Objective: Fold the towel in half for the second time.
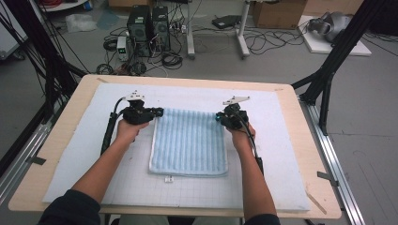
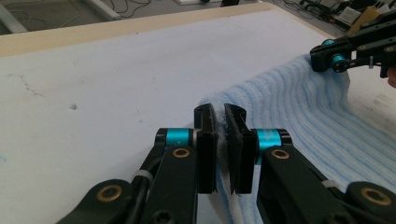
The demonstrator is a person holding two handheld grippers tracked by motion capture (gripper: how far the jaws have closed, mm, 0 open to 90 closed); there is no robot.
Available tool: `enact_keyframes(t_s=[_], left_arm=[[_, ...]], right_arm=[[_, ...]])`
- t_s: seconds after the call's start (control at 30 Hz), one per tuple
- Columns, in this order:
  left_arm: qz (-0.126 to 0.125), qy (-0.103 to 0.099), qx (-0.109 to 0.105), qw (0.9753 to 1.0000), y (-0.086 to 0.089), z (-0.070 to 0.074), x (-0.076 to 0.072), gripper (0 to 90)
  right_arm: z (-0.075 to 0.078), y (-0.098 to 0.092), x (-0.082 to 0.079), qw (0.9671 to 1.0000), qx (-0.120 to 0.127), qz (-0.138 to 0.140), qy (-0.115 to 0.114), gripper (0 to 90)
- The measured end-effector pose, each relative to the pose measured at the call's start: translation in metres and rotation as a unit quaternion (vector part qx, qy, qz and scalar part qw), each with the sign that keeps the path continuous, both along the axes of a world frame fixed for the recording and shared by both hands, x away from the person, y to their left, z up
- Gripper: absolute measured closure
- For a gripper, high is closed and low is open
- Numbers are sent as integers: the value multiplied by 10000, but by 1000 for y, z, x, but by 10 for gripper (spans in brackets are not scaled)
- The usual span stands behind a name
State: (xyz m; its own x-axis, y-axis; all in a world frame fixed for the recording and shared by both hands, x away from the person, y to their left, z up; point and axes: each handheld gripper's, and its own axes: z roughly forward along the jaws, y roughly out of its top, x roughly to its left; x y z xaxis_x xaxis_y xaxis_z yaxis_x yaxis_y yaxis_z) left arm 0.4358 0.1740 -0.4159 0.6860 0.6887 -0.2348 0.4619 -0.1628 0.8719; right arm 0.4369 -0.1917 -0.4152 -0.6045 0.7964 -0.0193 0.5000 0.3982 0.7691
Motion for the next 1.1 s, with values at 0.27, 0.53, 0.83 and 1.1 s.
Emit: enact_keyframes(t_s=[0.27, 0.53, 0.83, 1.1], left_arm=[[-76, -49, 66, 9999, -2, 8, -7, 829], [-97, -106, -41, 9999, 1, 5, -25, 829], [-355, -192, -139, 9991, 2, 0, -57, 830], [-458, -283, -133, 9985, 7, -6, -79, 829]], right_arm=[[0, -3, -9, 9999, 82, 126, -5, 831], [6, -8, -22, 9994, 270, 207, -29, 830], [5, -12, -51, 9987, 288, 403, -144, 831], [6, -12, -77, 9977, 277, 572, -221, 831]])
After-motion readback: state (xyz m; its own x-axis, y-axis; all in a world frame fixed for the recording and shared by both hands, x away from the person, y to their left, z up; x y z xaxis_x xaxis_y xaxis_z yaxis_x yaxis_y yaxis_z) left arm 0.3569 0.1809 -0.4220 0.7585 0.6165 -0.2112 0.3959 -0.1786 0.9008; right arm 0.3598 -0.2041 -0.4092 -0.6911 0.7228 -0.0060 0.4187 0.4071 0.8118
